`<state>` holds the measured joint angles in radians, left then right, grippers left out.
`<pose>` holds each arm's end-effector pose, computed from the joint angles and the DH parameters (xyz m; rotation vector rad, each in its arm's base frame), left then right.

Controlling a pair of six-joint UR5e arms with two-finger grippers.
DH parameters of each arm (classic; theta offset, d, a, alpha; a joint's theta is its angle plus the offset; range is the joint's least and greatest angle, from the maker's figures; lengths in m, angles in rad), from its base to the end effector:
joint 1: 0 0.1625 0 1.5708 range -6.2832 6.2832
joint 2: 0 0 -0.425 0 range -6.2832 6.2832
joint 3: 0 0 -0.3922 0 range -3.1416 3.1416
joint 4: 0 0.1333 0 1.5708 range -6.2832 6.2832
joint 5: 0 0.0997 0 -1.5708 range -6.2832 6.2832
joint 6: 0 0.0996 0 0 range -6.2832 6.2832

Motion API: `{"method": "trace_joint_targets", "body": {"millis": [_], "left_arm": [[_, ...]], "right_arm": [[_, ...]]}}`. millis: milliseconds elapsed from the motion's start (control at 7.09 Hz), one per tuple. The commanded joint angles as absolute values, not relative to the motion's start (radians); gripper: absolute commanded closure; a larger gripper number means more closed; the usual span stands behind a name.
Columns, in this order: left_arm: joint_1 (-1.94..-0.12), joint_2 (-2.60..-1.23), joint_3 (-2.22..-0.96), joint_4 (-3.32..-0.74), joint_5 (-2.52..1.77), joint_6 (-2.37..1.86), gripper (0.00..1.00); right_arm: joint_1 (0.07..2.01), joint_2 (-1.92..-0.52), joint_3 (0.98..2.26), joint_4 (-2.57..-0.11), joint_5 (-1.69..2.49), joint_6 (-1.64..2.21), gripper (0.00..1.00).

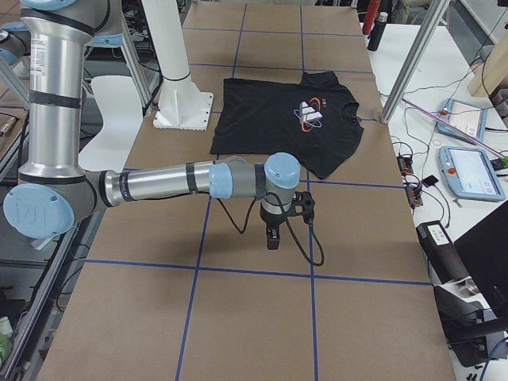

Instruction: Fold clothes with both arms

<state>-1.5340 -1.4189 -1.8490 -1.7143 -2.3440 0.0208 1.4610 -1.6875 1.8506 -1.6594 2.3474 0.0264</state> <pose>-0.0475 -0.4419 0.5753 0.2502 0.7709 0.1587 0.0147 -0.4465 0.5844 0.0177 -0.7796 -0.1081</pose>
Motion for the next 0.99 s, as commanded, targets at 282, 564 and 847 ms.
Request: {"method": "trace_joint_targets", "body": {"millis": [282,564,847], "left_arm": [[-1.531,-1.420,-1.861,-1.723,-2.345,0.012,0.00],[-1.528,-1.424,-1.868,-1.744,-2.394,0.011,0.00],[-1.529,-1.416,-1.879,-1.744,-2.407,0.012,0.00]], "right_arm": [[1.451,-1.686,1.850,-1.608,2.374,0.089,0.00],[1.419,-1.683,1.835,-1.521,2.416,0.118,0.00],[1.329,-1.533,1.730,-1.412,2.410,0.461,0.00]]}}
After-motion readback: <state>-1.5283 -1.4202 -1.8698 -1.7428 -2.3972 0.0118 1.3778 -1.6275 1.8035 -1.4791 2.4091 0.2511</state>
